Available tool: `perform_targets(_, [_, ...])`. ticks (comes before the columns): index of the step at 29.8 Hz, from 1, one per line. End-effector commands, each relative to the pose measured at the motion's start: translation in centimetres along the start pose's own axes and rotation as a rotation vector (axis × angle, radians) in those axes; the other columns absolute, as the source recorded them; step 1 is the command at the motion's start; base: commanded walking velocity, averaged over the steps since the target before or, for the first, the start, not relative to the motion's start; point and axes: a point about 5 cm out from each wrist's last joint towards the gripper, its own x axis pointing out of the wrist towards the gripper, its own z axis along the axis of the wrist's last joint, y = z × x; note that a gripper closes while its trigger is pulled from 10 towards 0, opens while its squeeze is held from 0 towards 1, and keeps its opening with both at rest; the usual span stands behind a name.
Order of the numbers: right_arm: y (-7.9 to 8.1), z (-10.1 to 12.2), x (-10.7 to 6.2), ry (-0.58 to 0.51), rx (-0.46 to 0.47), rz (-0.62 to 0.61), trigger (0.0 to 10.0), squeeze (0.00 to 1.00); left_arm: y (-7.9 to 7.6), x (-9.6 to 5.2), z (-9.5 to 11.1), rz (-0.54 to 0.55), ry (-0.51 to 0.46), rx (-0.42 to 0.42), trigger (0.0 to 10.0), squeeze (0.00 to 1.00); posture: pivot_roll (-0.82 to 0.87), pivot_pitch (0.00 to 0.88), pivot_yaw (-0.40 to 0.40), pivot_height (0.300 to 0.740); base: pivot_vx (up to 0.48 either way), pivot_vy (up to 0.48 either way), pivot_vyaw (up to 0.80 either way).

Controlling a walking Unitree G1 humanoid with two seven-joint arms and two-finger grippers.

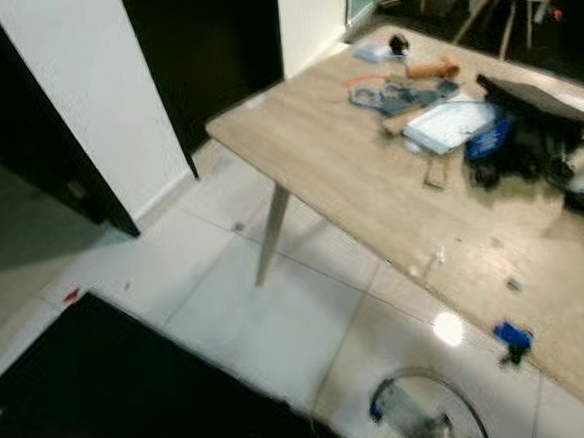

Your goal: Picking trash to rubbish bin

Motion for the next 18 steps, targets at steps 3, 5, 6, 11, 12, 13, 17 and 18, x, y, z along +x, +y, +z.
perform_targets(3, [0.7, 0.2, 0.1, -0.005, -0.008, 0.018, 10.0, 0.0, 0.0, 0.0, -0.4, -0.007, 0.012, 0.015, 10.0, 0.0, 0.07, 0.113, -0.032, 0.74, 0.0, 0.0, 0.79])
perform_targets(5, [0.8, 0.2, 0.1, -0.004, -0.009, 0.022, 10.0, 0.0, 0.0, 0.0, -0.5, -0.007, 0.012, 0.017, 10.0, 0.0, 0.06, 0.116, -0.031, 0.74, 0.0, 0.0, 0.79])
perform_targets(6, [0.9, 0.2, 0.1, -0.004, -0.009, 0.024, 10.0, 0.0, 0.0, 0.0, -0.5, -0.008, 0.012, 0.017, 10.0, 0.0, 0.06, 0.117, -0.03, 0.74, 0.0, 0.0, 0.79])
perform_targets(11, [2.1, 0.9, 0.3, -0.01, -0.007, 0.041, 10.0, 0.0, 0.0, 0.0, -0.6, -0.011, 0.015, 0.021, 10.0, 0.0, 0.06, 0.124, -0.024, 0.74, 0.0, 0.0, 0.79])
perform_targets(12, [2.3, 1.1, 0.3, -0.012, -0.007, 0.044, 10.0, 0.0, 0.0, 0.0, -0.7, -0.012, 0.015, 0.022, 10.0, 0.0, 0.06, 0.124, -0.024, 0.74, 0.0, 0.0, 0.79])
perform_targets(13, [3.0, 1.6, 0.4, -0.019, -0.004, 0.053, 10.0, 0.0, -0.1, 0.0, -0.7, -0.015, 0.018, 0.024, 10.0, 0.0, 0.06, 0.124, -0.024, 0.74, 0.0, 0.0, 0.79])
perform_targets(17, [3.6, 2.1, 0.4, -0.024, -0.002, 0.062, 10.0, 0.0, -0.1, 0.0, -0.8, -0.02, 0.02, 0.027, 10.0, 0.0, 0.06, 0.13, -0.021, 0.74, 0.0, 0.0, 0.79])
perform_targets(18, [3.8, 2.2, 0.4, -0.026, -0.002, 0.064, 10.0, 0.0, -0.2, 0.0, -0.8, -0.021, 0.021, 0.028, 10.0, 0.0, 0.06, 0.133, -0.021, 0.74, 0.0, 0.0, 0.79])
